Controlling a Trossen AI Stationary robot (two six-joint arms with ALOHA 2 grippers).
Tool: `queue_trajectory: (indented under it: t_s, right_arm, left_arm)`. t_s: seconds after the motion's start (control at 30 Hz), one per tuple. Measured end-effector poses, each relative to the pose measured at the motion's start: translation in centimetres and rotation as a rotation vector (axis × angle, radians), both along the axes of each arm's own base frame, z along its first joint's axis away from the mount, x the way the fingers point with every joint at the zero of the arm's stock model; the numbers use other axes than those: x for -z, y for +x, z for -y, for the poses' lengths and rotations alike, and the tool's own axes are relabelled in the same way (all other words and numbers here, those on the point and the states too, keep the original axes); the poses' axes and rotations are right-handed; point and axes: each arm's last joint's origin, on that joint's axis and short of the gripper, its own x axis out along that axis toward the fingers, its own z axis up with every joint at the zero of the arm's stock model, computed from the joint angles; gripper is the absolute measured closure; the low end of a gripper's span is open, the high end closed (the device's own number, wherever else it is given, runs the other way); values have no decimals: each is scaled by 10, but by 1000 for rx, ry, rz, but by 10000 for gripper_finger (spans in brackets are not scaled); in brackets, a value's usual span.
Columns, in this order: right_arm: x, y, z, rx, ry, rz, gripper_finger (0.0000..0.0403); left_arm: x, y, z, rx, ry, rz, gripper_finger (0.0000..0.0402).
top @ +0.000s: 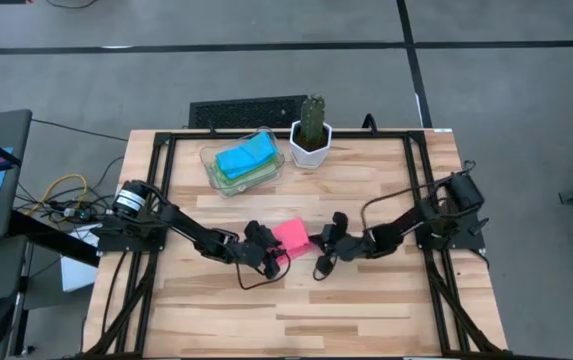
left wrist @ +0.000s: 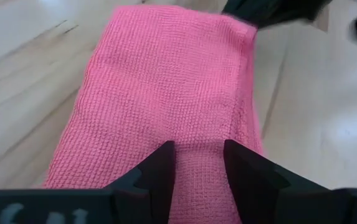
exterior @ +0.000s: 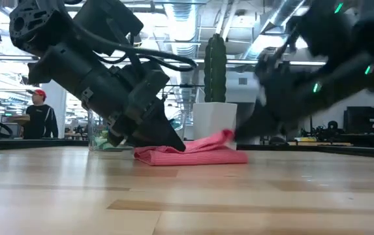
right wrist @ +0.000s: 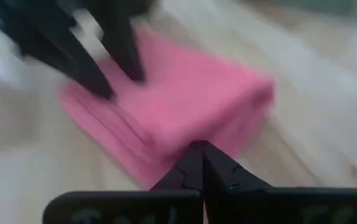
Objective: Fold microfiber towels
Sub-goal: Fold the pink microfiber towel
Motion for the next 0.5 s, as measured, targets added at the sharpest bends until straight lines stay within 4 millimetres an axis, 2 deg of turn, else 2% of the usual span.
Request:
queue_trajectory:
  t_s: [0.13, 0.23, 0.33, 0.5]
  right_arm:
    - [-32, -1, -8, 24, -79, 132, 386]
    - [-43, 3, -5, 15, -127, 208, 388]
    - [-35, 8, 1, -4, -108, 200, 385]
    - [-2, 21, 4, -64, -27, 155, 386]
  left_arm:
    - [0, 0, 1, 8, -8, 2, 273]
    - [-1, 1, 1, 5, -9, 10, 274]
    - [-1, 1, 1, 2, -7, 12, 274]
    - [-2, 1, 1, 5, -14, 24, 274]
